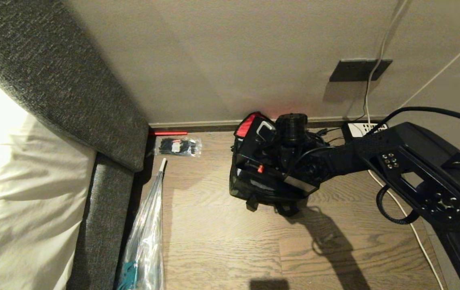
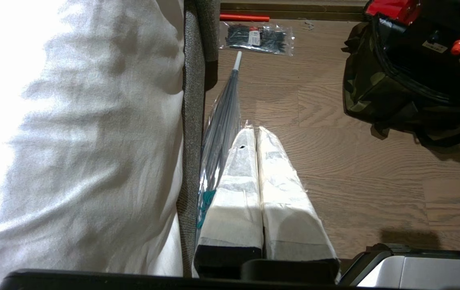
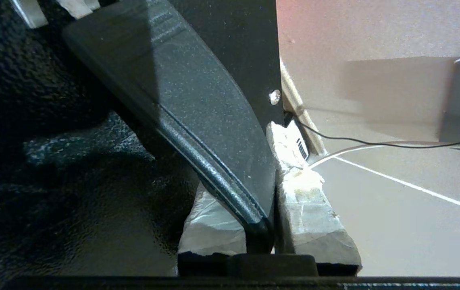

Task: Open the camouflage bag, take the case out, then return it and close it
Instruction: Place the black box back

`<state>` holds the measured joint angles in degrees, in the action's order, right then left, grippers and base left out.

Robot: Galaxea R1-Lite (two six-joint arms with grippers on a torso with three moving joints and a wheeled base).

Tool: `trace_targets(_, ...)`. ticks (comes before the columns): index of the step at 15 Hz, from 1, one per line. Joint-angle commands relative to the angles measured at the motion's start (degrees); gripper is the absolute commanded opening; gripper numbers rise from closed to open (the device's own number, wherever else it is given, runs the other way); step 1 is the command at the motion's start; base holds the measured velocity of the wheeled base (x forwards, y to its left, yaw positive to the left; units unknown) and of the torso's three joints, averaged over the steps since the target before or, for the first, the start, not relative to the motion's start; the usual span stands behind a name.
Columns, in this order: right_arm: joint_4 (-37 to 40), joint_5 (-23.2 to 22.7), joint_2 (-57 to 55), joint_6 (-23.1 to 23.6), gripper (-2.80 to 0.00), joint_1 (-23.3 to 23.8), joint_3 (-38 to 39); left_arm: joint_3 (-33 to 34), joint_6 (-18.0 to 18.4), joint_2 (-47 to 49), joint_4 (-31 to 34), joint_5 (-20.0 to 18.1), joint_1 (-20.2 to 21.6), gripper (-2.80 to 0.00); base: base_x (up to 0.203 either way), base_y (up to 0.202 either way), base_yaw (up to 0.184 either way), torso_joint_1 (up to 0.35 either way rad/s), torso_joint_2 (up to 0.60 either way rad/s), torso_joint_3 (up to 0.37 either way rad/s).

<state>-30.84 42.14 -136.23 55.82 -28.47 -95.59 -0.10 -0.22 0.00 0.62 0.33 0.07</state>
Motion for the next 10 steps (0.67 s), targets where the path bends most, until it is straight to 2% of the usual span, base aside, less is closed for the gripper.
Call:
trace_targets(1,-0.01,0.22,-1.32,0.25,-2.80,-0.53,0.31,0.01,-0.04,-0.09,-0.01,0.02,0.01,-2.80,0.000,0.000,0.000,0.000,0.00,0.000)
trace_targets(10,2.05,0.13,-4.06,0.96,-2.80,-2.99,-5.74,0.01,-0.04,-0.09,-0.01,0.02,0.01,-2.80,0.000,0.000,0.000,0.000,0.00,0.000)
